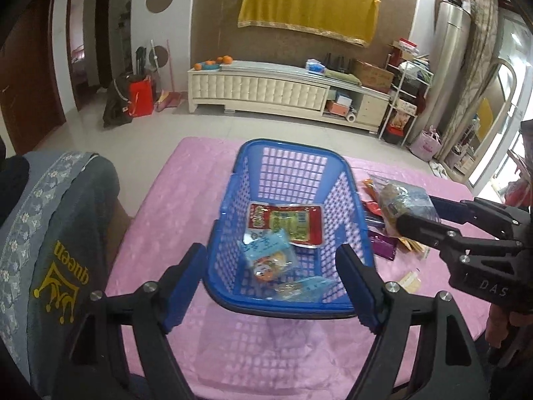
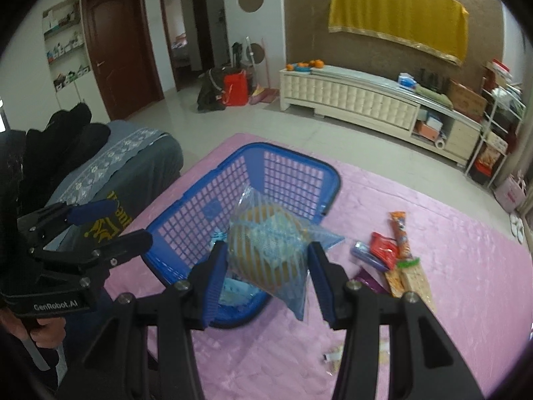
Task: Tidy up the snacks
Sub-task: 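Carry the clear bag to the blue basket and open the right tool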
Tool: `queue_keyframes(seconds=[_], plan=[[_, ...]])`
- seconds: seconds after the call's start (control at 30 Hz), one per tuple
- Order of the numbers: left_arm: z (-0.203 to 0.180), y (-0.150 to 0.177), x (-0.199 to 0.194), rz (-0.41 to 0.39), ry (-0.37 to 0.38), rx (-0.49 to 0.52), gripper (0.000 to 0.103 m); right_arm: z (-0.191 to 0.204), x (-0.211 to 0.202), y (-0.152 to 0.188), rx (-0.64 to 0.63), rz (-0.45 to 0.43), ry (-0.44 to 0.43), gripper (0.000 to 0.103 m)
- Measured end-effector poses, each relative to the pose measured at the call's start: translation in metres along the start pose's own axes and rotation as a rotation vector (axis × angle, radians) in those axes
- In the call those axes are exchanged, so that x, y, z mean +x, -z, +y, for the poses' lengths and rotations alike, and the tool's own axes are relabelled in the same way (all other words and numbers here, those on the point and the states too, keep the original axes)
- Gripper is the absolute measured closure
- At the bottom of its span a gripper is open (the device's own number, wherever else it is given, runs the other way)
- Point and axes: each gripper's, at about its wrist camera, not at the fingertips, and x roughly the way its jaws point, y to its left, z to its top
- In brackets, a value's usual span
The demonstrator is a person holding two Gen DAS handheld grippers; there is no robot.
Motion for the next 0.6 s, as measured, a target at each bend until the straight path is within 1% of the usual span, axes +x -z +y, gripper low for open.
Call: queue_keyframes(seconds=[0.1, 0.27, 0.47, 0.6], plan=[[0.008, -0.001, 0.006, -0.001, -0.008, 0.000, 0.025, 0.011, 0.016, -0.006, -0.030, 0.027, 0.001, 0.050], [0.022, 0.000, 0.022, 0.016, 0.003, -0.028, 0.025, 0.019, 0.041, -0.011, -0.059, 0.075, 0.008, 0.049], [0.036, 0.002, 0.040, 0.043, 0.018, -0.063, 0.025, 0.021, 0.067, -0.010, -0.070, 0.130, 0.022, 0.049], [0.040, 0.004, 0.048, 0.052, 0.025, -0.074, 0.025, 0.023, 0.082, -0.009, -0.088, 0.170, 0.047, 0.048]])
